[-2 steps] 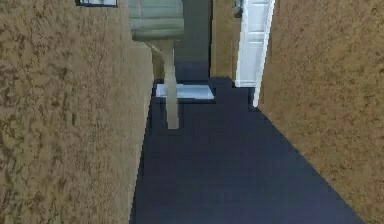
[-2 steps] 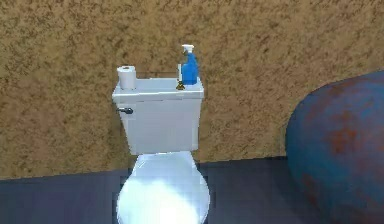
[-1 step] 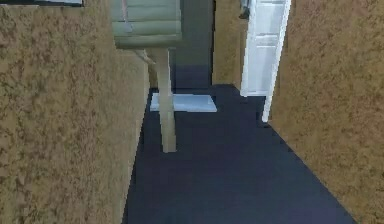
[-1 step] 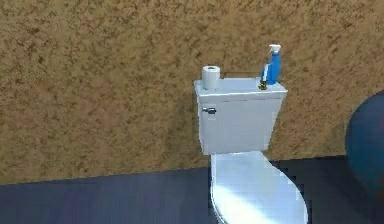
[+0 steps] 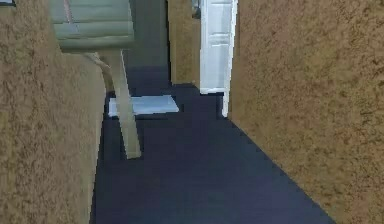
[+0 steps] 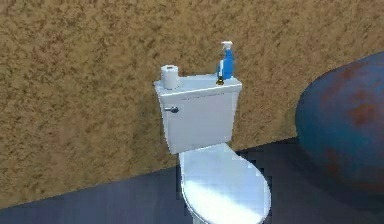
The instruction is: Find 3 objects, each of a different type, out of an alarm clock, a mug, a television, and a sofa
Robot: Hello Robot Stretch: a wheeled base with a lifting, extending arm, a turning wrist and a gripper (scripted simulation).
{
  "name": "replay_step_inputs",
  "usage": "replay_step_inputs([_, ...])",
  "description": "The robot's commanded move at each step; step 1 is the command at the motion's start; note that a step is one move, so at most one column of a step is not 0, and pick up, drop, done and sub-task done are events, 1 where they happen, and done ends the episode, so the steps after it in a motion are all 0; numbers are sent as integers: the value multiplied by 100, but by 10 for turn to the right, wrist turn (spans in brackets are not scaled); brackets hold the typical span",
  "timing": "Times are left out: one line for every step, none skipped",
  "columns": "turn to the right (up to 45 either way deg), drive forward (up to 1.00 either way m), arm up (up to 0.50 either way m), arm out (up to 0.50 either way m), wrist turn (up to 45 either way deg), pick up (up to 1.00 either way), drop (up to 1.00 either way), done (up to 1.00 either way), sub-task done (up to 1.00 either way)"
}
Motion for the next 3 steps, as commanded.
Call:
replay_step_inputs([0, 100, 0, 0, 0, 0, 0, 0, 0])
replay_step_inputs([30, 0, 0, 0, 0, 0, 0, 0, 0])
replay_step_inputs([0, 100, 0, 0, 0, 0, 0, 0, 0])
